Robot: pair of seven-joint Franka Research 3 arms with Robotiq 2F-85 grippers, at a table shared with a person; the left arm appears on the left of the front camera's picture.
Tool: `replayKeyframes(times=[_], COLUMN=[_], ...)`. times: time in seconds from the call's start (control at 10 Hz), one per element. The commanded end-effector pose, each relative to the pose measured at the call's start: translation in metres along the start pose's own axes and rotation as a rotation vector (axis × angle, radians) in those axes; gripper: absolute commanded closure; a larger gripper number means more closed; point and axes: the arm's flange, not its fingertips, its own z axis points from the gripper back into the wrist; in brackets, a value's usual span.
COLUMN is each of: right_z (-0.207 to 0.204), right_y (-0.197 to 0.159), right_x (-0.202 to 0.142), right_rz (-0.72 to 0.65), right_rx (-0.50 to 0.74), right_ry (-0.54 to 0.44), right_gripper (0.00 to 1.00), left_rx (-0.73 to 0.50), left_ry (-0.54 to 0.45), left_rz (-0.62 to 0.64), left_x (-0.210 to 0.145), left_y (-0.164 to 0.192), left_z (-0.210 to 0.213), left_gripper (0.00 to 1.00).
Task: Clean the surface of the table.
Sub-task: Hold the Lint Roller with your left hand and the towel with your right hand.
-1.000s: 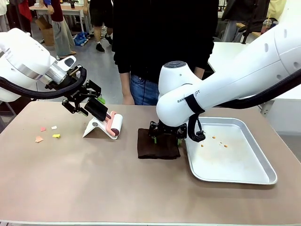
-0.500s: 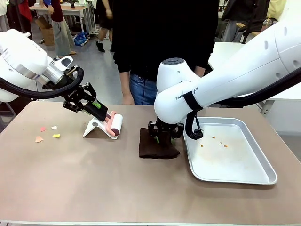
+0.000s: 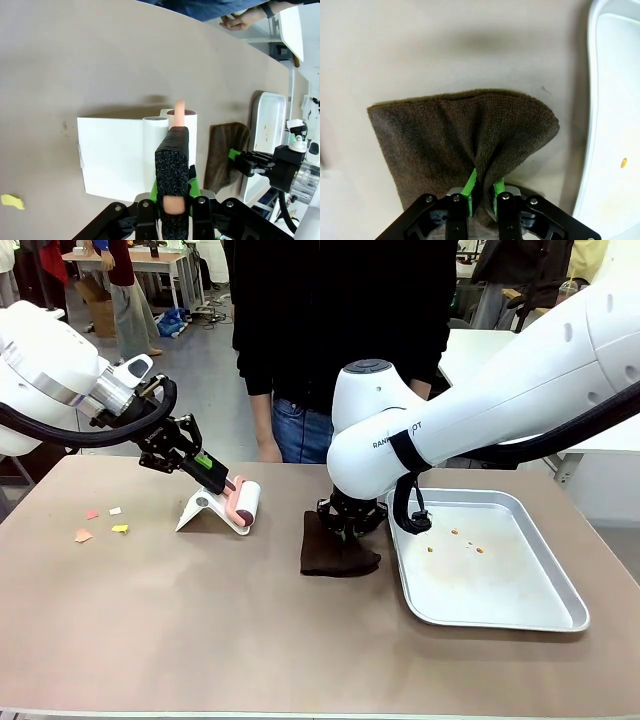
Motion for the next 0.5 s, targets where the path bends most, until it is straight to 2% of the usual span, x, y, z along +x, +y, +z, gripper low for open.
replayKeyframes(times=[0.0,0.2,0.4], right_z=[-0.016,-0.016,-0.004], right_y=[-0.002,-0.003,-0.017], right_x=[-0.001,-0.001,0.000], right_rz=[0.001,0.002,0.004], right_rx=[0.002,0.011,0.103], right_ry=[0.047,0.046,0.038], right_gripper=[1.00,1.00,1.00], left_rx=[-0.032,-0.045,-0.083], left_ry=[-0.014,-0.020,-0.045], left_rz=[-0.012,-0.017,-0.044], left_x=[-0.001,-0.004,-0.012], left_y=[0.009,0.010,0.009], left_z=[0.004,0.007,0.018], left_gripper=[1.00,1.00,1.00])
